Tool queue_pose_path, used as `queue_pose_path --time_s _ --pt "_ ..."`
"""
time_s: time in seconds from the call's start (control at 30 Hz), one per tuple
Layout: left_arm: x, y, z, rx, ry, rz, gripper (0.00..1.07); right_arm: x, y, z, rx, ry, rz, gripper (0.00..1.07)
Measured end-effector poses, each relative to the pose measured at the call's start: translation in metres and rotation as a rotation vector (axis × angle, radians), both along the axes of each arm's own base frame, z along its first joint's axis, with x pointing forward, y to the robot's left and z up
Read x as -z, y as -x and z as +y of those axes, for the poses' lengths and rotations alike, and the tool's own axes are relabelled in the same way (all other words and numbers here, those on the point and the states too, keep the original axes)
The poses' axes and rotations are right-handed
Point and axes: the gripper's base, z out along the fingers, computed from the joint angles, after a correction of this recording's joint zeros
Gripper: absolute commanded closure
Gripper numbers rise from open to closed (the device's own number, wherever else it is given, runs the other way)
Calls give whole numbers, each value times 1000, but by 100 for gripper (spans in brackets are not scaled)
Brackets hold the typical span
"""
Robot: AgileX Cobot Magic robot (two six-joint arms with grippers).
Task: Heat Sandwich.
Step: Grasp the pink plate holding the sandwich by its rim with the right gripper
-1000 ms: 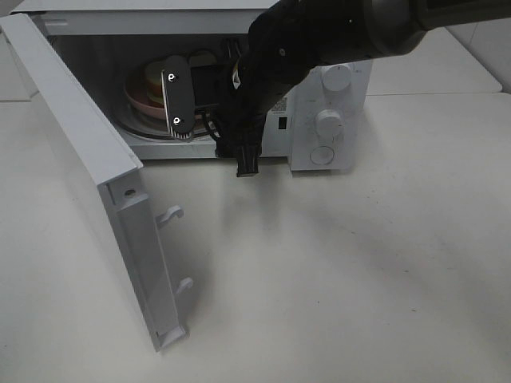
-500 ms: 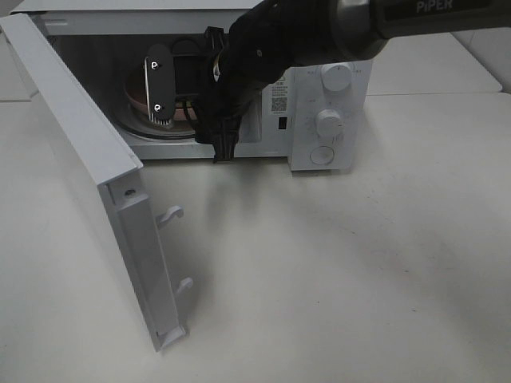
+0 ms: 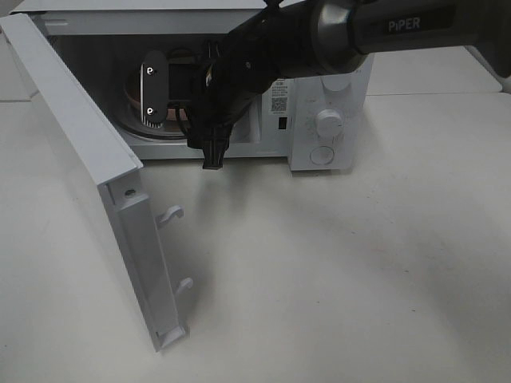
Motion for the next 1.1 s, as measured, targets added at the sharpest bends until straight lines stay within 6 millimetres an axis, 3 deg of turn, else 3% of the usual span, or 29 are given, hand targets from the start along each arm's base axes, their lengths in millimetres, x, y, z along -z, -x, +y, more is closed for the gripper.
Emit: queue_pose_path --time_s 0.43,0.5,1.1 --pt "0 0 0 0 0 0 33 10 -7 3 3 -37 -15 42" --pt "0 0 0 0 0 0 33 3 -13 4 28 -67 -26 42" --pt "0 0 0 0 0 0 33 8 -44 7 113 -153 -38 43"
